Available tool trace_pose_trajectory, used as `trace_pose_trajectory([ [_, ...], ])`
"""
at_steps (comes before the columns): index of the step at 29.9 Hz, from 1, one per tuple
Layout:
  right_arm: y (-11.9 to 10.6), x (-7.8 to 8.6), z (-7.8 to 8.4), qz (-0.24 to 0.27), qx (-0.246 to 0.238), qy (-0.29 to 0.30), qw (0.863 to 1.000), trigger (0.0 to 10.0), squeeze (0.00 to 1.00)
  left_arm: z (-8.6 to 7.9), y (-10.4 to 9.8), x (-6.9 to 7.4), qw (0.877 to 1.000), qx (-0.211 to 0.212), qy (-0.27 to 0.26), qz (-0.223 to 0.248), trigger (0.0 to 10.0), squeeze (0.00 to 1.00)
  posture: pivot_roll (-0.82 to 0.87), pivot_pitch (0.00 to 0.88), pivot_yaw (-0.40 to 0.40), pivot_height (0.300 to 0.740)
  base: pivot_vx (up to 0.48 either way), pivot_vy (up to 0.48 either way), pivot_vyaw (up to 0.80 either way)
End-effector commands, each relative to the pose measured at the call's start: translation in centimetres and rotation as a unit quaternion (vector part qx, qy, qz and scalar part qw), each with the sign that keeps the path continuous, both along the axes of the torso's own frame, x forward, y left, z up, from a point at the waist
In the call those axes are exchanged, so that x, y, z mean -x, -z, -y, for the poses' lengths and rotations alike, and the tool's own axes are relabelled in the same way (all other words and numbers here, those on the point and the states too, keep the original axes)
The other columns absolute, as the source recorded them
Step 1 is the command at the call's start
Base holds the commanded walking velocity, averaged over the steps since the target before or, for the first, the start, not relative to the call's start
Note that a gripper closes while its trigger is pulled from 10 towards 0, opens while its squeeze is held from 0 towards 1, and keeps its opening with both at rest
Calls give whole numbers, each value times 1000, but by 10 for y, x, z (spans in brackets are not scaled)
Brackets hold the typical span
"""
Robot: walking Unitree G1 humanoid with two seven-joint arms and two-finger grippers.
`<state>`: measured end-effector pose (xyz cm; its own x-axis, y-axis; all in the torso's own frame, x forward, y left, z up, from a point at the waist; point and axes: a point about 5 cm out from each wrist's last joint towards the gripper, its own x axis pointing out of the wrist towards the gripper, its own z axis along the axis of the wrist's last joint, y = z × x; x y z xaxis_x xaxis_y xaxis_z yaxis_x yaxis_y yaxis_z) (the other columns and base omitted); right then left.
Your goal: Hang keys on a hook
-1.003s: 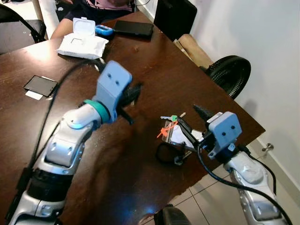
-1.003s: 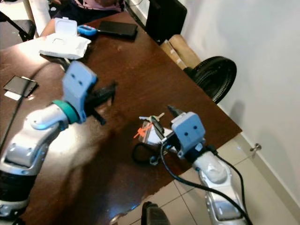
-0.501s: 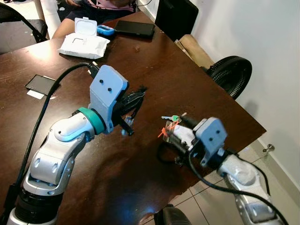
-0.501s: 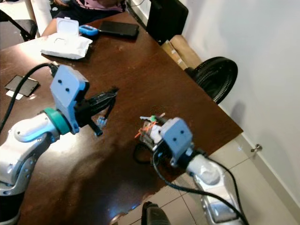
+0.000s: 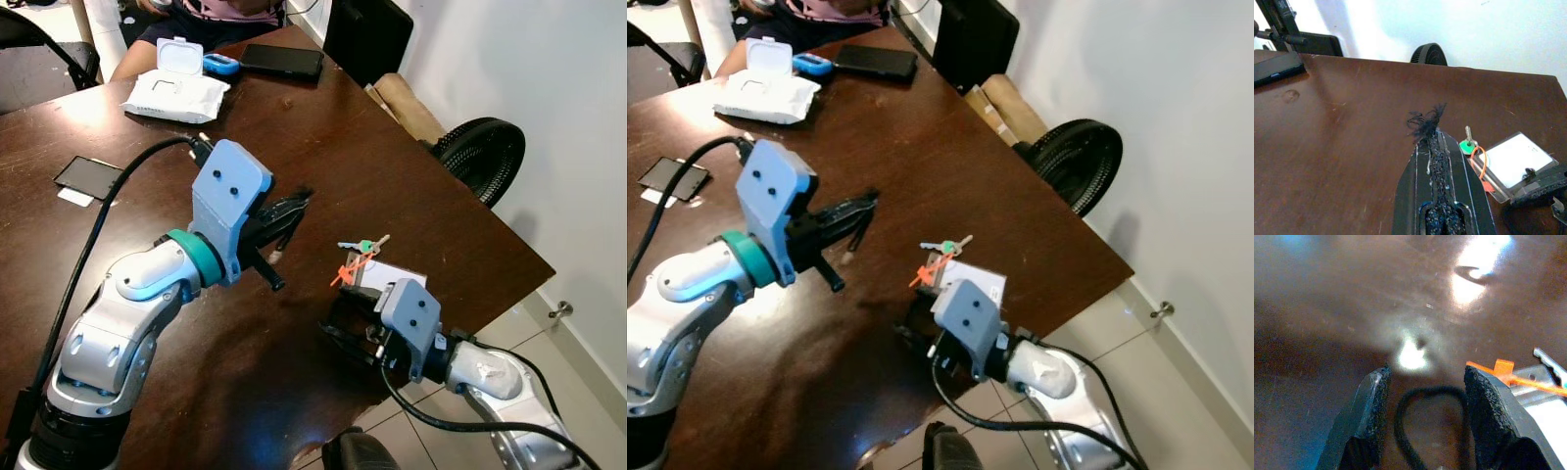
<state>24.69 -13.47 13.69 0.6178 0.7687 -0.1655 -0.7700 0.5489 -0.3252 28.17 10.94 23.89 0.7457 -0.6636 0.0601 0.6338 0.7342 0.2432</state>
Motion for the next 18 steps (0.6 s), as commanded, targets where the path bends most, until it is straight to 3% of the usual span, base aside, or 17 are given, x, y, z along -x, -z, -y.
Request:
trace_pose_trajectory([
  [1,3,3,8,-8,8,12,1000,10000,0,3,1,5,1000,1,11,-3,10000,0,-44,164,79,740,0,0,0],
  [6,6,1,18,-10,16,42,999,10000,0,5,0,4,1000,-1,18,-5,10000,0,-49,163,84,740,0,0,0],
  [18,10,-2,21,-17,20,48,998,10000,0,6,0,4,1000,-2,16,-9,10000,0,-40,166,86,740,0,0,0],
])
